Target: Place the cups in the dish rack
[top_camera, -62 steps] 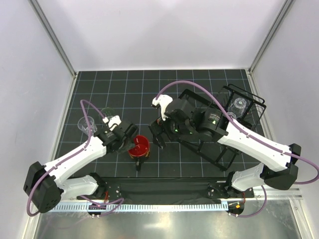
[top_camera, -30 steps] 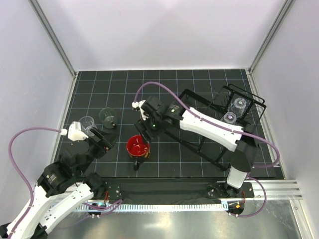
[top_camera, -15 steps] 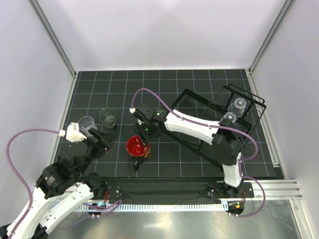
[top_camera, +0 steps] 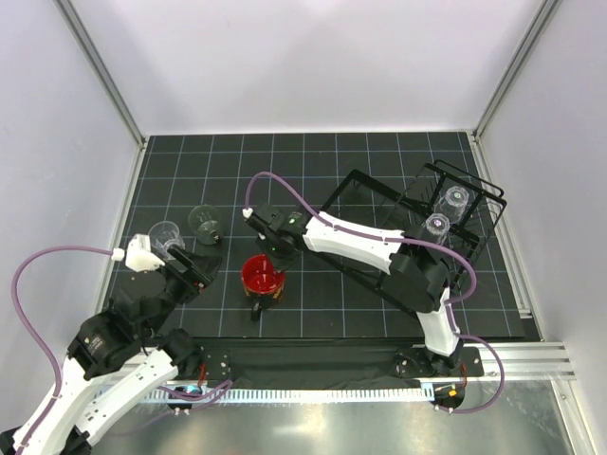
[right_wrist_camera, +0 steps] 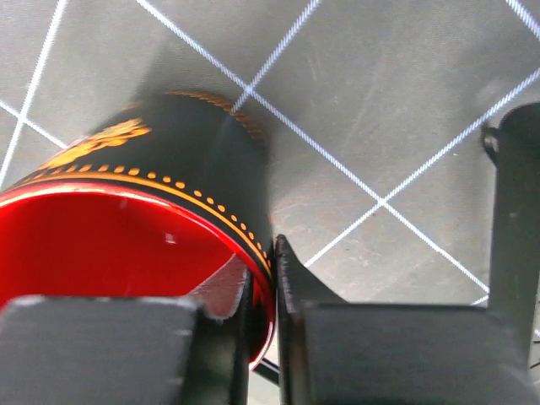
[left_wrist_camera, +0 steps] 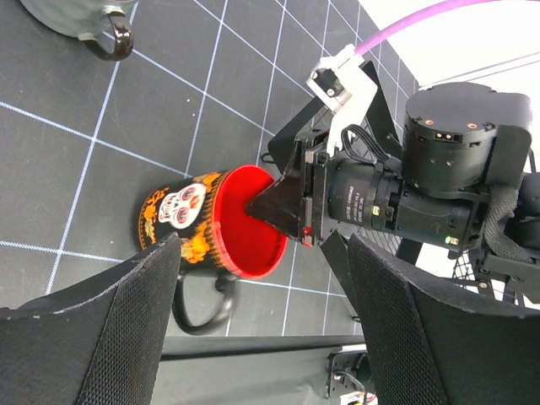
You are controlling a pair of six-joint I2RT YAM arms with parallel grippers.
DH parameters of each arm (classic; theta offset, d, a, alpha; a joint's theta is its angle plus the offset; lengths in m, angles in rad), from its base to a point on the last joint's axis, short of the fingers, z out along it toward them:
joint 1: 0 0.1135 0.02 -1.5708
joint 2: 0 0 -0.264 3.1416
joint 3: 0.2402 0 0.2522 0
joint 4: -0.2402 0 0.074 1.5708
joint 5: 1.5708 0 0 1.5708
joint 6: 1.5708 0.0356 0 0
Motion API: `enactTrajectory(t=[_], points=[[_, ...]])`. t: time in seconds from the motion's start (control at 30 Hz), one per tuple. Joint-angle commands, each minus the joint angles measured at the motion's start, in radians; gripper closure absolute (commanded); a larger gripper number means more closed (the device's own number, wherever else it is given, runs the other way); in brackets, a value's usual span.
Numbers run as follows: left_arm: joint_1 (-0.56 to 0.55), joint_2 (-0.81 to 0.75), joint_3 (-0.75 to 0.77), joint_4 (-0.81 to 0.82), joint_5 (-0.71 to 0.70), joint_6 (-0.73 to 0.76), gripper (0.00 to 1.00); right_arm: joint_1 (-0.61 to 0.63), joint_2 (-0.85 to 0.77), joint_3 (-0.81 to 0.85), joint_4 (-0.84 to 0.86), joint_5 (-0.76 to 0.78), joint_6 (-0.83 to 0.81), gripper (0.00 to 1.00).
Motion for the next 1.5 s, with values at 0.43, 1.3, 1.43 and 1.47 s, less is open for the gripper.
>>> enactTrajectory(t=[0.43,1.3,1.43,1.47], points=[[0.001,0.095,0.048,0.255,0.204,0.111,0.15,0.009,-0.537,-0.283,0.33,0.075,-0.031,0.96],[-0.129,0.54,0.116,1.21,1.011,0.083,0.13,0.008,-1.434,-0.618,0.749,0.412,-0.22,0.96],[-0.16,0.561,0.146,1.21,1.002,0.107,0.13,0.008,-1.461,-0.601,0.74,0.446,-0.255,0.96],[-0.163,0.564,0.149,1.21,1.001,0.105,0.13,0.008,-1.469,-0.603,0.745,0.45,-0.266,0.96]])
